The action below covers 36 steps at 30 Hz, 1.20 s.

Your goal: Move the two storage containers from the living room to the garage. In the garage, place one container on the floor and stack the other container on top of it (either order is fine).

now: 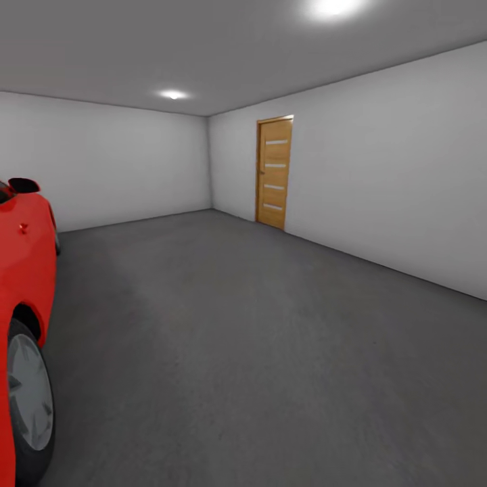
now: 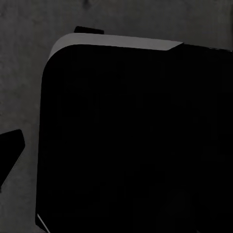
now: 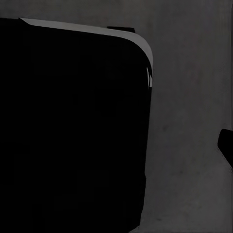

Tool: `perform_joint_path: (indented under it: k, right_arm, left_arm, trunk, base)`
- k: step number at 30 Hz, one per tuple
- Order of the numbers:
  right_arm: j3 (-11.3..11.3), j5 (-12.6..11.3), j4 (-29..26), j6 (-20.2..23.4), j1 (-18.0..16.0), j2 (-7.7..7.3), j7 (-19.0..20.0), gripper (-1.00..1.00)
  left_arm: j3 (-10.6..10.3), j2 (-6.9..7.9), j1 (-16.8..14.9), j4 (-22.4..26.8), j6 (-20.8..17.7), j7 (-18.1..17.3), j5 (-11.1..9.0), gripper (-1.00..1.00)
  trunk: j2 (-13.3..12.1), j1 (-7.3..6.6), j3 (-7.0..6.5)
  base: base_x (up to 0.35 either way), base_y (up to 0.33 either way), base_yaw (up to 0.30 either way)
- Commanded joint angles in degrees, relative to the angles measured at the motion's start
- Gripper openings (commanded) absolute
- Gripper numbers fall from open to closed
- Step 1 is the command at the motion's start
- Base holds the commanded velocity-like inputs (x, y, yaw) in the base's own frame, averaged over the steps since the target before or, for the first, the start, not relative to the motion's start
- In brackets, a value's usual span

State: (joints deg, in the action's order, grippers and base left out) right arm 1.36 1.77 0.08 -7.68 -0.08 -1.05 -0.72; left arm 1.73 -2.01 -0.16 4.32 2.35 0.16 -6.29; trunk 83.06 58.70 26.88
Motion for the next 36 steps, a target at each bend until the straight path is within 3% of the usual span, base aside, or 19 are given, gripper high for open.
perform_joint_path:
  k: [1, 36]
  right_arm:
    - [0.1, 0.2, 0.0, -0.2, 0.0, -0.01, -0.1, 1.00]
    - [0.1, 0.2, 0.0, -0.2, 0.0, 0.01, -0.1, 1.00]
  left_arm:
    - [0.1, -0.02, 0.0, 0.0, 0.2, 0.0, -0.5, 1.00]
    - [0.2, -0.02, 0.0, 0.0, 0.2, 0.0, -0.5, 1.00]
  trunk:
    - [0.0, 0.03, 0.05]
    - [0.0, 0.03, 0.05]
  base:
    - [0.322, 0.000, 0.000]
    - [0.322, 0.000, 0.000]
